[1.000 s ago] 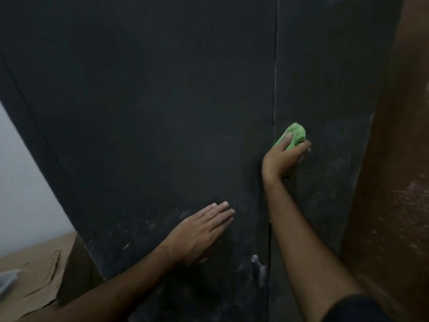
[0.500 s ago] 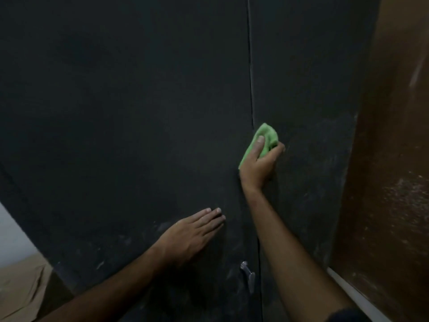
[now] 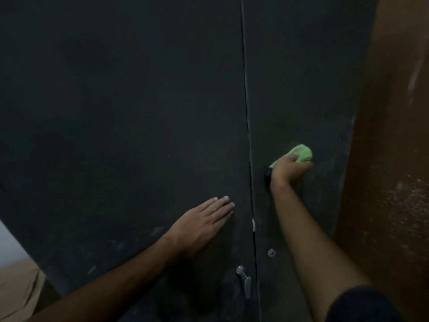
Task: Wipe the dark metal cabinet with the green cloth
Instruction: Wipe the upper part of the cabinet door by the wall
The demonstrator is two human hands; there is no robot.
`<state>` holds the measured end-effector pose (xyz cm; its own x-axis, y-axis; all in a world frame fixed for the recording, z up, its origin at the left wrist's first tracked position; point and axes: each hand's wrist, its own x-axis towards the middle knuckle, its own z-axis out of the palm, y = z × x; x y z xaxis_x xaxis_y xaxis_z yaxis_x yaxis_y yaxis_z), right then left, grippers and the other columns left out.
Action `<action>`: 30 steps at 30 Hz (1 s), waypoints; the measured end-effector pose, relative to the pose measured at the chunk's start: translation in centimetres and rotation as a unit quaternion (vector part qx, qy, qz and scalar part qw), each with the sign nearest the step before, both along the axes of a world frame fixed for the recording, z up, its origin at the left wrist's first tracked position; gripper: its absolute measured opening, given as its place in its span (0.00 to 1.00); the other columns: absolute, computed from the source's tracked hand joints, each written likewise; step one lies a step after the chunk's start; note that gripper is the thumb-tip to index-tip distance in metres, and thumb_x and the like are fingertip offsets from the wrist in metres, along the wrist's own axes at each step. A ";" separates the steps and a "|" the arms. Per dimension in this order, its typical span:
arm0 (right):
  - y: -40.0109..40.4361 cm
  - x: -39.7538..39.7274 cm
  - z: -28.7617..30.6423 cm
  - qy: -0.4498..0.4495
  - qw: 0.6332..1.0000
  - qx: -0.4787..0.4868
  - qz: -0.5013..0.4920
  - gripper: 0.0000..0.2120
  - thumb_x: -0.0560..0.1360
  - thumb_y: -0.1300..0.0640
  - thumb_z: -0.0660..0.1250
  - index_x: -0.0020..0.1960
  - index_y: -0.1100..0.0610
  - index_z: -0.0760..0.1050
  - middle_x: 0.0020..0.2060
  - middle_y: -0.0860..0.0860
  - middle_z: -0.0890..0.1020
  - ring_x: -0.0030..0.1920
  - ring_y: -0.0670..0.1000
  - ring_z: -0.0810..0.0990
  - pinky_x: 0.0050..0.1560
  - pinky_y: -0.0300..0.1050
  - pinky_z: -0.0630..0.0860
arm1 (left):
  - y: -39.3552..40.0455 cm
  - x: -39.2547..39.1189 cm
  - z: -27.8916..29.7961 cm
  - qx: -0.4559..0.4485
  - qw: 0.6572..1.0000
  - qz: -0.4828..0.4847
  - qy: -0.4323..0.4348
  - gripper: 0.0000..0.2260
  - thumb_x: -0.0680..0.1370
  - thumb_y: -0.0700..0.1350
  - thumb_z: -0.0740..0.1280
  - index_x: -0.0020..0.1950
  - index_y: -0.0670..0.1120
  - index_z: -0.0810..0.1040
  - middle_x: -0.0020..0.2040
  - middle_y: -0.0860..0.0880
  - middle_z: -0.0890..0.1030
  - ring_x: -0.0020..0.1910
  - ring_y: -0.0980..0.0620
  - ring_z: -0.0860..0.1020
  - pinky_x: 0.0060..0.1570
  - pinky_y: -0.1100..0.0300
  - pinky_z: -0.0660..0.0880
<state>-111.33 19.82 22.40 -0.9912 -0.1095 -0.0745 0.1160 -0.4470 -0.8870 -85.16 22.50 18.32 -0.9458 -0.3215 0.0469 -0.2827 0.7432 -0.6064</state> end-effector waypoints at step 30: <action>-0.7 -4.5 -2.1 0.280 0.959 0.026 -0.020 0.16 0.80 0.47 0.62 0.56 0.60 0.73 0.48 0.57 0.80 0.49 0.56 0.79 0.47 0.45 0.73 | -2.3 -13.7 2.3 -0.061 0.996 -0.044 0.051 0.27 0.86 0.49 0.49 0.81 0.42 0.43 0.82 0.44 0.44 0.78 0.44 0.34 0.73 0.49 0.28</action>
